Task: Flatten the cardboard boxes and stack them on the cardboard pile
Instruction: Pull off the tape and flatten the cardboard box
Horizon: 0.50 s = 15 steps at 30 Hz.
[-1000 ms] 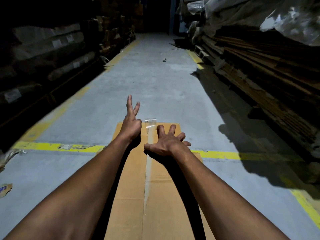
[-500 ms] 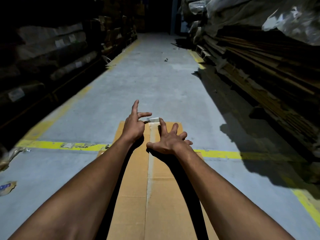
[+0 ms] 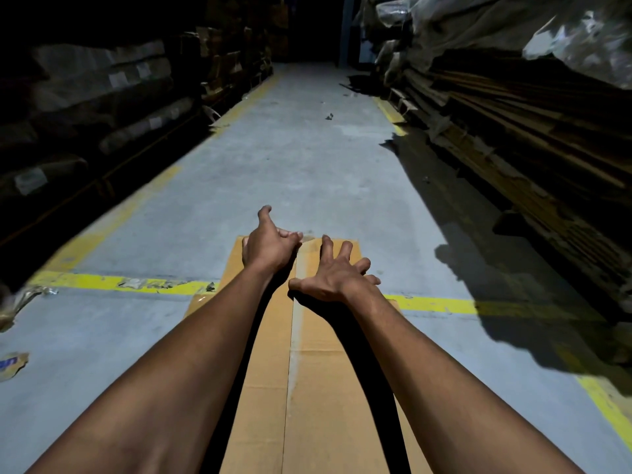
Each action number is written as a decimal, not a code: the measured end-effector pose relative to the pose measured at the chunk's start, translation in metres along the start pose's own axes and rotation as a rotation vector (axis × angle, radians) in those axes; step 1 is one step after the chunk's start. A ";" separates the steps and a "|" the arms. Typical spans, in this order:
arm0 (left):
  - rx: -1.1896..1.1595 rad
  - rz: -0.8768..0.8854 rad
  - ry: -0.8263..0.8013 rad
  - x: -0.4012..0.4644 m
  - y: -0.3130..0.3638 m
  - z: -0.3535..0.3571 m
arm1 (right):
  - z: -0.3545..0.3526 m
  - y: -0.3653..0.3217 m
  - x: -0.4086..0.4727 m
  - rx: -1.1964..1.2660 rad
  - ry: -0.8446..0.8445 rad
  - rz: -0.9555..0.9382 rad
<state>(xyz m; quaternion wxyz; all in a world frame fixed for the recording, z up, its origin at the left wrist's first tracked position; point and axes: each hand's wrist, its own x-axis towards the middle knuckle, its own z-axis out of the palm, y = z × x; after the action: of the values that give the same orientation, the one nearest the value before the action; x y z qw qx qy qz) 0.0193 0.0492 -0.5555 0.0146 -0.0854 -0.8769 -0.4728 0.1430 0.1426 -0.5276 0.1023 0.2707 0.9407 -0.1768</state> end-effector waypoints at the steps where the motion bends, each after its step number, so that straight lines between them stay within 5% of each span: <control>1: -0.047 -0.053 -0.028 0.006 -0.001 0.001 | -0.001 0.000 0.000 0.002 -0.002 -0.001; 6: -0.354 -0.363 -0.147 0.046 -0.011 0.016 | -0.003 0.000 0.000 0.013 -0.006 -0.007; 15: 0.170 -0.272 -0.102 0.018 0.052 -0.002 | 0.000 0.003 0.006 0.005 -0.007 -0.026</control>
<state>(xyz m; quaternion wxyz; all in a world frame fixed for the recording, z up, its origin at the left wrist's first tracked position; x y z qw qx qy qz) 0.0098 0.0785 -0.5097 -0.0869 0.0118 -0.9168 -0.3895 0.1398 0.1473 -0.5303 0.1029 0.2583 0.9433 -0.1813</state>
